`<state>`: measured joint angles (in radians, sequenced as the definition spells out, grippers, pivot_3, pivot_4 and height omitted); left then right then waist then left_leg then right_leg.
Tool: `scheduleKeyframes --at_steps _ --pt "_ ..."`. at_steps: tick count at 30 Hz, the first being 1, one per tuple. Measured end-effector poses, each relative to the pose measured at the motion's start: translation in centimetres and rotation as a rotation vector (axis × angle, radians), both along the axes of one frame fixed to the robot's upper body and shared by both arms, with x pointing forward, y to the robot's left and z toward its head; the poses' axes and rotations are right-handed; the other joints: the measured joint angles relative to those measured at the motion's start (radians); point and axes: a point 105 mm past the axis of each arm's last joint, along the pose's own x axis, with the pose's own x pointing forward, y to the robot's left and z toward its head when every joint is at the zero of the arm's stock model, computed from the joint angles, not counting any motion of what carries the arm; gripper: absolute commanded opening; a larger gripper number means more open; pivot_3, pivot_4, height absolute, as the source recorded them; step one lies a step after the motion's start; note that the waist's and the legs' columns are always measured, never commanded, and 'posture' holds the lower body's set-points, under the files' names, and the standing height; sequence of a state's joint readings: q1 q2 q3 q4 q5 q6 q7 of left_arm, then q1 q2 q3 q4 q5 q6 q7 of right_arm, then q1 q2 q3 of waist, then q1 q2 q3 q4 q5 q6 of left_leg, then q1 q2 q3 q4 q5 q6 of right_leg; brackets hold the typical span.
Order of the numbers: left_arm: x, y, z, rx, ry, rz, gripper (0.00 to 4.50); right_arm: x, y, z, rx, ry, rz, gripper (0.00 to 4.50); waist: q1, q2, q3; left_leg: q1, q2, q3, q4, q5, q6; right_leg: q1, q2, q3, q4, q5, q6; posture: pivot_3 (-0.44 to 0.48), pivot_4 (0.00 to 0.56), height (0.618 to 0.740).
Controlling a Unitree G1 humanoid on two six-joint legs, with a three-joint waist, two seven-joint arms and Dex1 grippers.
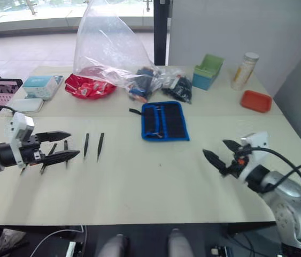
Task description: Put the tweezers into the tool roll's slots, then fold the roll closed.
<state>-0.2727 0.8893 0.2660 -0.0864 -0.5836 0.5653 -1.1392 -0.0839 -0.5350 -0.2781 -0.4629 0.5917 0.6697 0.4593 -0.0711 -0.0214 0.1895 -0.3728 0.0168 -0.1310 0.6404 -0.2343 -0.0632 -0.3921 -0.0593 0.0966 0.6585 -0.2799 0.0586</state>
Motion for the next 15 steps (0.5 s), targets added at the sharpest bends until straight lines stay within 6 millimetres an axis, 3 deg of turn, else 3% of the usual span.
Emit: scheduleKeyframes --at_steps 3,8,15 --pt "-0.3 -2.1 -0.2 -0.032 0.002 -0.049 4.48 1.7 2.8 0.4 0.061 0.02 -0.023 4.5 0.0 0.0 0.0 -0.001 0.0 0.0 0.0 0.0 0.0 -0.002 0.0 0.001 0.001 0.001 -0.002 0.0 0.15 0.74" --pt "-0.4 -3.3 -0.1 -0.059 -0.014 -0.048 4.48 4.2 5.5 2.1 0.236 0.081 0.025 4.5 0.002 0.0 0.0 -0.001 0.0 0.0 0.0 0.0 0.0 -0.002 0.0 0.0 0.002 0.002 -0.003 0.0 0.15 0.74" --pt "-0.3 -4.1 -1.6 -0.105 0.002 -0.005 4.48 8.2 8.5 0.8 0.301 0.198 0.011 4.5 0.001 0.0 0.0 -0.008 0.0 0.0 0.0 0.001 0.0 -0.012 0.0 0.0 0.006 0.003 -0.005 0.0 0.15 0.74"
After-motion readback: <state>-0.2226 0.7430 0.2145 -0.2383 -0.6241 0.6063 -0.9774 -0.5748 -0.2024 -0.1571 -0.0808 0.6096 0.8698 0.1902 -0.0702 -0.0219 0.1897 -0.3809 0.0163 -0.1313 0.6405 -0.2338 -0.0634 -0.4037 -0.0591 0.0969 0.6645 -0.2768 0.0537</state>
